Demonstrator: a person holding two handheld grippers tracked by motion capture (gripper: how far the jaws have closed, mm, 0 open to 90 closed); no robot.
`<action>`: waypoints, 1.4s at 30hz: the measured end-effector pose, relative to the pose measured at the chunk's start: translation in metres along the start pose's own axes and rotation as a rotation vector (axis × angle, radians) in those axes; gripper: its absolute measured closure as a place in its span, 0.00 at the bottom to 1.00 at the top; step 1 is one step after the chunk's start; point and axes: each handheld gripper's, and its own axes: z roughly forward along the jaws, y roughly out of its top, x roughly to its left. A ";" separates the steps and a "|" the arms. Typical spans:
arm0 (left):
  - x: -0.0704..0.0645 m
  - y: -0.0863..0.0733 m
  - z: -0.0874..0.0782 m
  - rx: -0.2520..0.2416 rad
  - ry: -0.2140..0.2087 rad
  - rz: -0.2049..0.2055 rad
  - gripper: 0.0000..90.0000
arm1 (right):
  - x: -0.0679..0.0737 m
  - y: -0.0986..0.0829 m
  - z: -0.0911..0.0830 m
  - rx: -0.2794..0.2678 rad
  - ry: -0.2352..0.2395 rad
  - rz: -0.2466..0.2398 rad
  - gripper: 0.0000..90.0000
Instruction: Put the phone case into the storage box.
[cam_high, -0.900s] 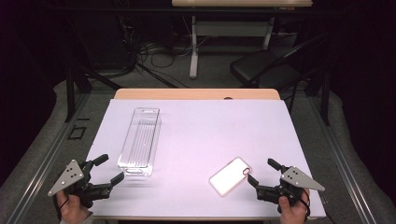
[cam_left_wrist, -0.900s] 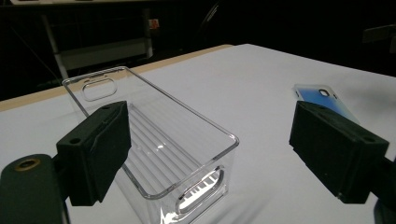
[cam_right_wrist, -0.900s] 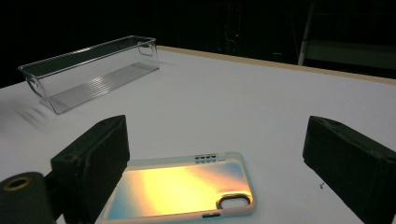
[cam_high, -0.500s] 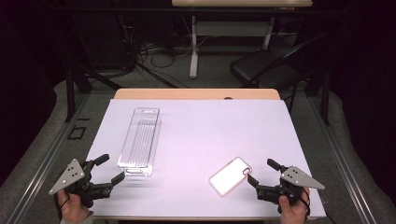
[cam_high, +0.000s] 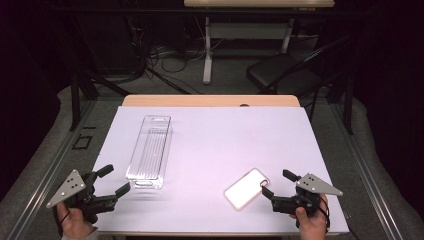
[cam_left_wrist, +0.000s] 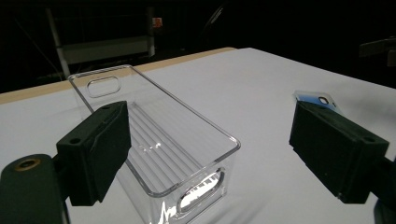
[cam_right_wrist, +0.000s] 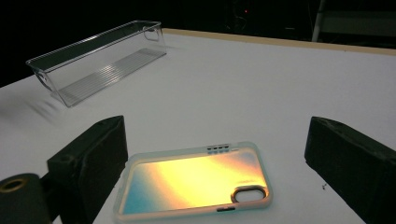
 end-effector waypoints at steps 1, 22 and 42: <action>0.000 0.001 0.000 0.003 -0.002 0.000 0.14 | -0.001 0.001 0.001 0.014 0.003 0.005 0.05; 0.009 0.042 0.033 0.105 -0.068 -0.071 0.01 | -0.008 0.033 0.026 0.212 -0.008 -0.041 0.15; 0.019 0.087 0.077 0.221 -0.096 -0.063 0.00 | -0.024 0.069 0.056 0.367 0.018 -0.047 0.28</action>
